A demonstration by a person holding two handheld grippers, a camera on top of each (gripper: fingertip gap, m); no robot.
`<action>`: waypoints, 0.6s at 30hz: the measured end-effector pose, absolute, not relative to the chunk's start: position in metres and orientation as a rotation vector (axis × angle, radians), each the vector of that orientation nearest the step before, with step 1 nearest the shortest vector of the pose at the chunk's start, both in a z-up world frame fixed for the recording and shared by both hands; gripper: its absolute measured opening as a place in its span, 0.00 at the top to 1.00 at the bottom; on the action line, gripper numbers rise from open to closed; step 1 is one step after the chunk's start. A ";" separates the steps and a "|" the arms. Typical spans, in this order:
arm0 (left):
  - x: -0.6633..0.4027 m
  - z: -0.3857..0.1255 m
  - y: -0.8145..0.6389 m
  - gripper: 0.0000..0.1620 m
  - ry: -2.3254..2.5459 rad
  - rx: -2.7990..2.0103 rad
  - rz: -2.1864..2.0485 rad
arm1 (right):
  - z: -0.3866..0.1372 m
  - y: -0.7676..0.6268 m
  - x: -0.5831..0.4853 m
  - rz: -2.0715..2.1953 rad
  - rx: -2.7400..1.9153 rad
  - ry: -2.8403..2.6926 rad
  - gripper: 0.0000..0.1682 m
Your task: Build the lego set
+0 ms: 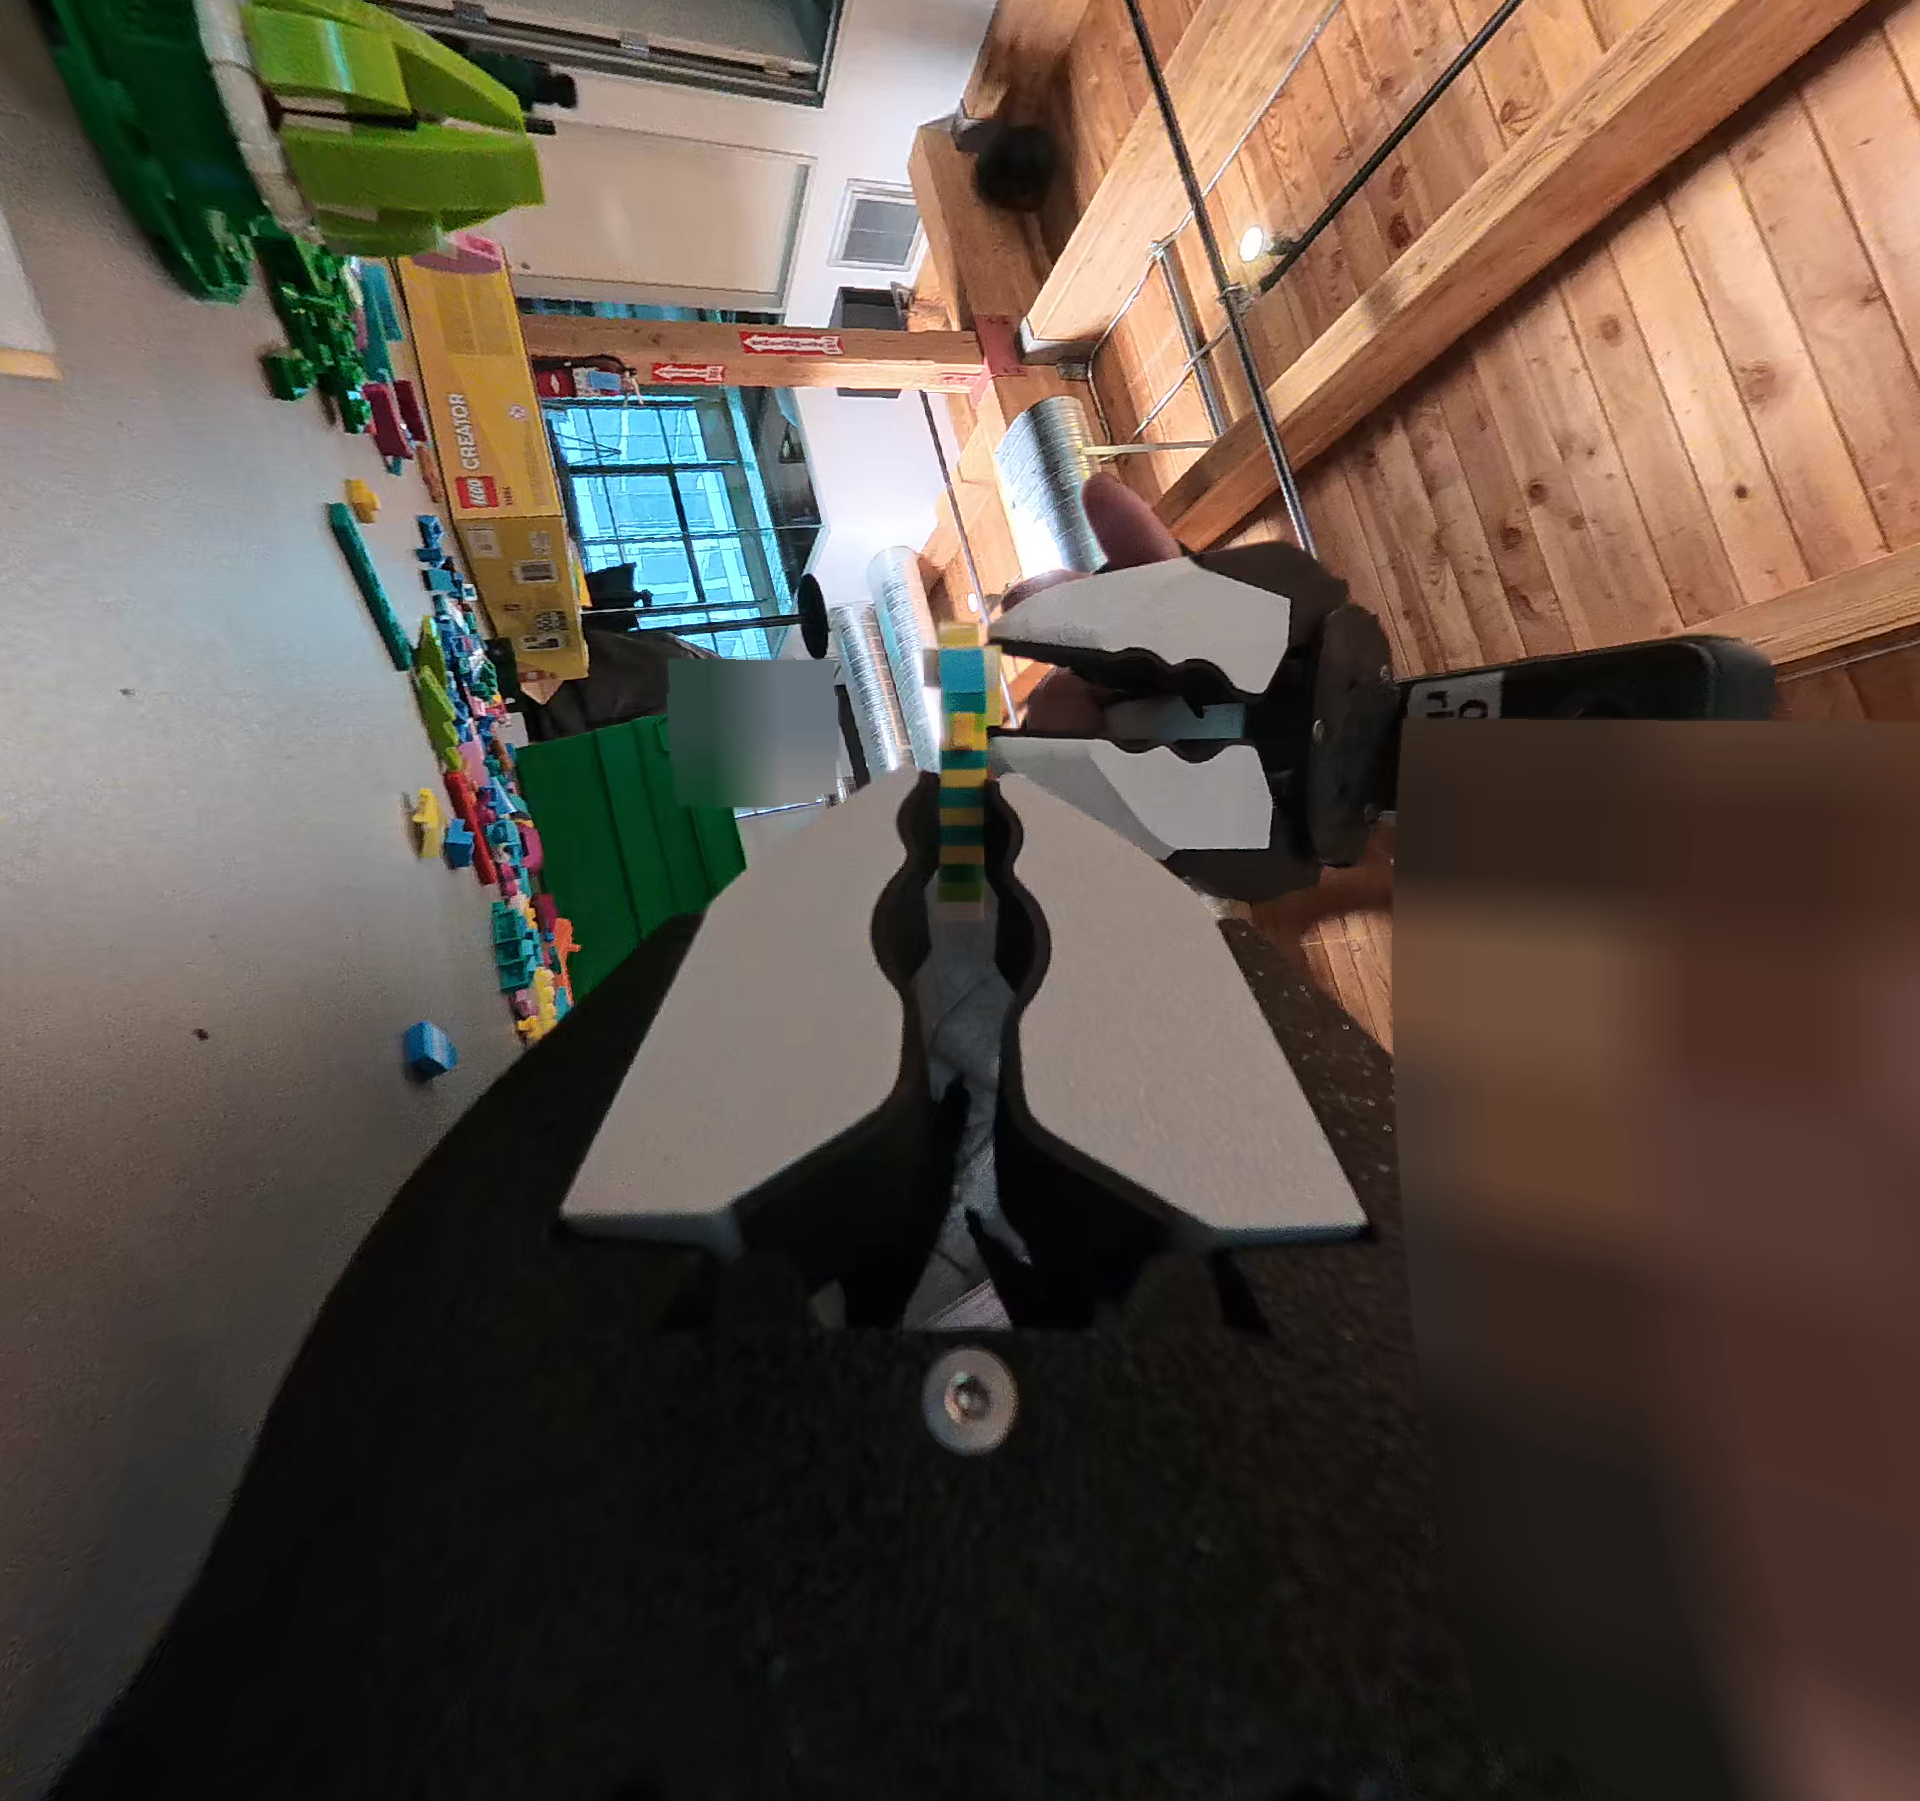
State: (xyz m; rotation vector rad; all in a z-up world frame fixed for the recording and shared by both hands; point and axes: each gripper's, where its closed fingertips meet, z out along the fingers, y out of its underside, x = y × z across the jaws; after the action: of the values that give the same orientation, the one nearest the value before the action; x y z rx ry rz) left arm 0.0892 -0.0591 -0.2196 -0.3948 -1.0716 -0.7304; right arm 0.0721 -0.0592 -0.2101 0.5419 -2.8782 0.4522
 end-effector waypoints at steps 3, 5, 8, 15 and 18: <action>0.090 -0.216 -0.061 0.95 -1.059 -0.382 -0.729 | -0.207 -0.061 0.072 0.388 0.498 -2.892 0.91; 0.091 -0.215 -0.061 0.95 -1.054 -0.380 -0.736 | -0.206 -0.061 0.073 0.354 0.465 -2.902 0.91; 0.092 -0.213 -0.060 0.96 -1.043 -0.385 -0.742 | -0.204 -0.060 0.073 0.324 0.450 -2.901 0.91; 0.095 -0.211 -0.058 0.96 -1.032 -0.394 -0.750 | -0.201 -0.058 0.076 0.320 0.440 -2.895 0.90; 0.096 -0.211 -0.056 0.95 -1.031 -0.398 -0.752 | -0.201 -0.057 0.077 0.314 0.433 -2.897 0.90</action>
State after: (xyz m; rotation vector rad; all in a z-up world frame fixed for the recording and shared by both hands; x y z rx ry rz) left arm 0.0959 -0.0563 -0.2106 -0.3977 -1.0308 -0.7525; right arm 0.0773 -0.0567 -0.2012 0.4327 -2.8974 0.3143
